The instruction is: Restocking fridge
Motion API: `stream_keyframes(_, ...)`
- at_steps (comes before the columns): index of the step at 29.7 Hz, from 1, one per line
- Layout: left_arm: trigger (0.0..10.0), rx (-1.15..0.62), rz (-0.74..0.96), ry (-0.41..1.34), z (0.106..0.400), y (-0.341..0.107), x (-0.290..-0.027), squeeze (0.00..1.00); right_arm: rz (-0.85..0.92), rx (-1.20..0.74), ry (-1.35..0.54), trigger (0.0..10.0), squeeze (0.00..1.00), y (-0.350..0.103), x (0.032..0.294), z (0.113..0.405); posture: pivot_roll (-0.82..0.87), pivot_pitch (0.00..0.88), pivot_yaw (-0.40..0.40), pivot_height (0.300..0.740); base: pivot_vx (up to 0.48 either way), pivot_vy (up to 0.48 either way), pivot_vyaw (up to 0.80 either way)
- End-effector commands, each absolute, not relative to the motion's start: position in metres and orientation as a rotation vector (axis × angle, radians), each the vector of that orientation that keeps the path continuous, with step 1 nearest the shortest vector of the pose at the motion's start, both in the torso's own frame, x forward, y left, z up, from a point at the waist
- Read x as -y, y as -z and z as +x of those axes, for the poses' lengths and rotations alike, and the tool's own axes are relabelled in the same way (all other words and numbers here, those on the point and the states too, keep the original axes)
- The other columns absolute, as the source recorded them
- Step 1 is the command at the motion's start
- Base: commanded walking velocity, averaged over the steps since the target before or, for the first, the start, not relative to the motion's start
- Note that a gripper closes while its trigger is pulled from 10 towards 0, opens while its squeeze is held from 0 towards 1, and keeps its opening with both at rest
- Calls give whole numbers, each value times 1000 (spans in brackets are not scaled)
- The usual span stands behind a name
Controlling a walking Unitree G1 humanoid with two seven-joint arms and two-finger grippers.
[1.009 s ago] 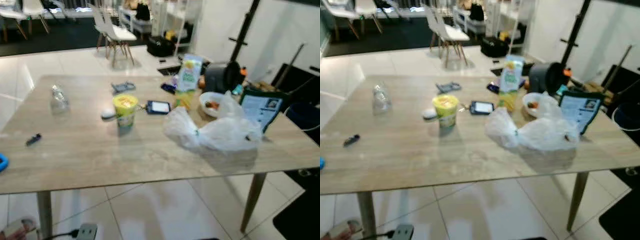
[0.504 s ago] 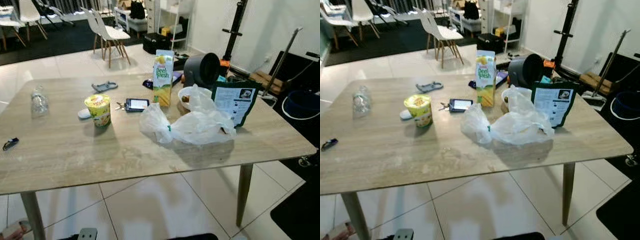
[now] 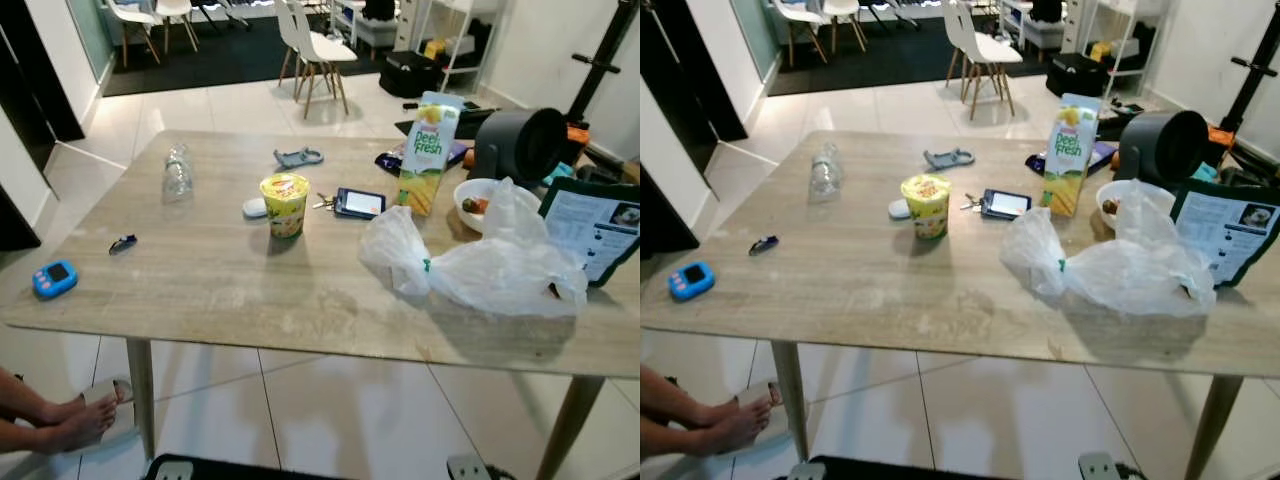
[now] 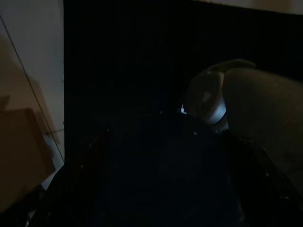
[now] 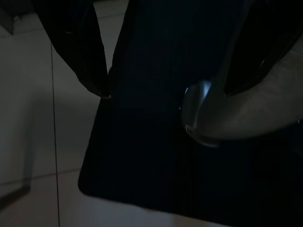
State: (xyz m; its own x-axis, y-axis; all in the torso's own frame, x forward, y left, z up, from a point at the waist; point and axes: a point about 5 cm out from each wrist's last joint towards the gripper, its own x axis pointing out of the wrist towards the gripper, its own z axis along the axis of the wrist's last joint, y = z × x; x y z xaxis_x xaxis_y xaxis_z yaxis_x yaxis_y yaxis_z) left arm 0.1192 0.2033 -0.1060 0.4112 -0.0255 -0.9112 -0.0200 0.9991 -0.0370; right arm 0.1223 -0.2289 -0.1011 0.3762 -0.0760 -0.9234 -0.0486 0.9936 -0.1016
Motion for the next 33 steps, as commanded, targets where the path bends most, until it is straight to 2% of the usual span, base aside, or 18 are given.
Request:
stream_keyframes(1, 10000, -1154, -36, 1, 117, 106, -204, 0, -113, -1197, 28, 10000, 0, 102, 229, 119, 81, 0, -10, 740, 0, 0, 0)
stream_keyframes(33, 10000, -1153, -9, -66, 114, 106, -214, 0, -115, -1189, 31, 10000, 0, 102, 228, 121, 83, 0, -7, 740, 0, 0, 0)
